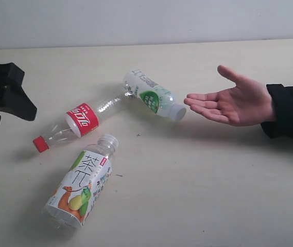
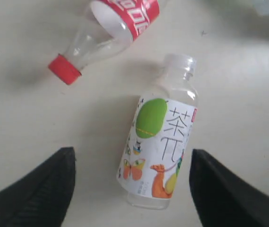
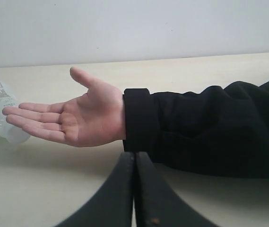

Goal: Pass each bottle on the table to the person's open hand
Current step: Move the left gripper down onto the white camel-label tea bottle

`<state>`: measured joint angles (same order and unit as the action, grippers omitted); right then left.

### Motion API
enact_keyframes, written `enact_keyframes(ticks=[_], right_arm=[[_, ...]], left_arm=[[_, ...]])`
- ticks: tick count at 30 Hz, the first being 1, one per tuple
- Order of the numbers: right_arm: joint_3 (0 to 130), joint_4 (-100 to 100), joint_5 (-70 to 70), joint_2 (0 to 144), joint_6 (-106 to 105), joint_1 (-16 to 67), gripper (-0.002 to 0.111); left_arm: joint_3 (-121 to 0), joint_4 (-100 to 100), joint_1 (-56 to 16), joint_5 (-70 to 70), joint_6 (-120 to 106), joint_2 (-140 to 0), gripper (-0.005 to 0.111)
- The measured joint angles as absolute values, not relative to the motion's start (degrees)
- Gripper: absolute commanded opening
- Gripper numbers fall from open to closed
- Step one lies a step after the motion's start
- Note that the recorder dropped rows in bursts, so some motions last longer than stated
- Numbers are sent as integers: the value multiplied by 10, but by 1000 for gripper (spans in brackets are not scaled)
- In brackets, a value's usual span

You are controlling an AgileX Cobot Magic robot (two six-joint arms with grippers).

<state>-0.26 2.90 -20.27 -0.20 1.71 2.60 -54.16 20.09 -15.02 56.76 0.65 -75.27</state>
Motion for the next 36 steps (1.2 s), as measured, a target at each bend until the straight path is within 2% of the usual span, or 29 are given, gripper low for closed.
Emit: enact_keyframes(ticks=[10,16,25,31,36], right_arm=[[-3,29,-203,-2,17,26,0],[-3,29,-203,-2,17,26,0],[-3,29,-203,-2,17,26,0],[-3,29,-203,-2,17,26,0],[-3,29,-203,-2,17,26,0]], left_arm=[[-542,271,-150,604,-108,-807,67],[-544,319,-154,613,-97,-807,67],[-549,138,-272,594,133,-827,67],[-549,125,-338,514,173,-862,67],[-550,125,-364,488,193,-901,67]])
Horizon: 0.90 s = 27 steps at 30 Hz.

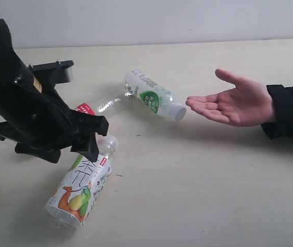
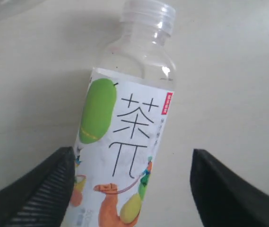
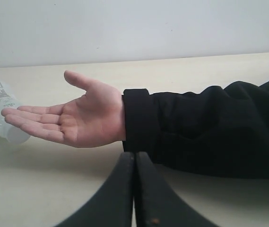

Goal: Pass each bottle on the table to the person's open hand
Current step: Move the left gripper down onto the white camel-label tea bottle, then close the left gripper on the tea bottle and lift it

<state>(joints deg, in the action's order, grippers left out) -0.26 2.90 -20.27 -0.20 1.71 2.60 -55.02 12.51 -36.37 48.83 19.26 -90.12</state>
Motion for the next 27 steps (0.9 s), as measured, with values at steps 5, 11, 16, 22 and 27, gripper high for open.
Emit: enact_keyframes(ticks=[5,11,16,22,27], right_arm=[[-3,29,-203,-2,17,26,0],[-3,29,-203,-2,17,26,0],[-3,29,-203,-2,17,26,0],[-3,29,-203,-2,17,26,0],[-3,29,-202,-2,17,26,0]], left_arm=[[-550,125,-378,460,203,-945,67],[-550,116,-379,439,208,-990,67],[-551,106,-379,431,209,-1028,67],[-551,103,-379,429,209,-1057,47],[-552,104,-379,432,209,-1057,0]])
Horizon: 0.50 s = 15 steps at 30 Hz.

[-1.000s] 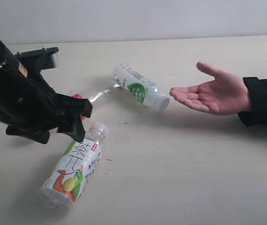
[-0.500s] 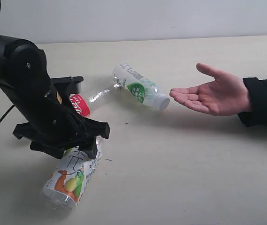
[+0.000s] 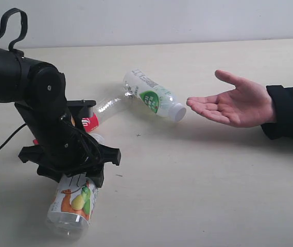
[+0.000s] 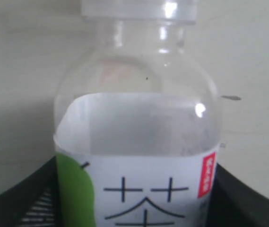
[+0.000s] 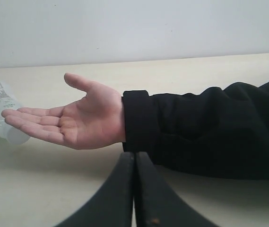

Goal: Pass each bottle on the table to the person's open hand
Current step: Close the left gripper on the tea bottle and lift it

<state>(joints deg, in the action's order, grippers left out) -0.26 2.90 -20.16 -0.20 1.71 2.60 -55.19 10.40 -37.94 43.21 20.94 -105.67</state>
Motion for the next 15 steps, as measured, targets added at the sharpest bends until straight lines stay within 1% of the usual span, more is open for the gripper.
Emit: enact_keyframes(ticks=[7,15], right_arm=[[-3,29,-202,-2,17,26,0],[-3,29,-202,-2,17,26,0]], left_arm=[[-555,108,-379,485,166,-1032,0],[-620,110,-379,528,87,-953,0]])
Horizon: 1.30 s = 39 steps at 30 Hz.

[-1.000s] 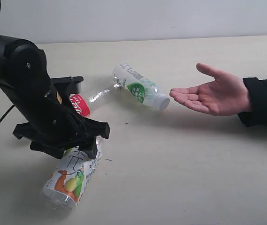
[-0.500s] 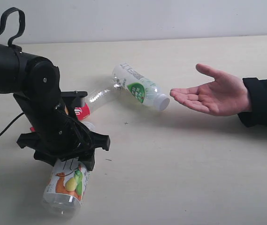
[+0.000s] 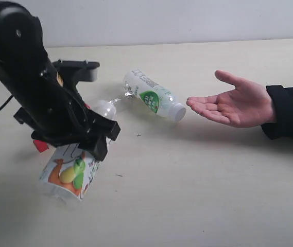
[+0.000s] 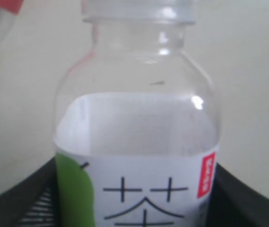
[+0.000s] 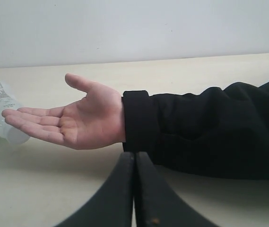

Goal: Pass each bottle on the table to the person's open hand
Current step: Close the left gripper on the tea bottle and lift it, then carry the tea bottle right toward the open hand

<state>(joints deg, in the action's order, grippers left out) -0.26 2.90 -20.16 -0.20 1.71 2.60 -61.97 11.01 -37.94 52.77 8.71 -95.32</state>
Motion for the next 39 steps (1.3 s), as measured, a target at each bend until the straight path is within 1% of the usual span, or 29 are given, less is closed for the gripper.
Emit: enact_keyframes(ticks=[5,13,24,32,35,39], right_arm=[[-3,29,-202,-2,17,26,0],[-3,29,-202,-2,17,26,0],[-3,29,-202,-2,17,26,0],[-3,29,-202,-2,17,26,0],[-3,29,-202,-2,17,26,0],[-3,29,-202,-2,17,26,0]], left_arm=[[-672,110,-379,549,-29,-928,0],[-746,106,-379,546,-323,-919,0],[-764,34,-379,433,-723,-924,0],[-765,14,-383,318,-840,-967,0],[-766,-33,-396,282,-850,-990,0],[-789,-73,-426,269,-855,-1028,0]])
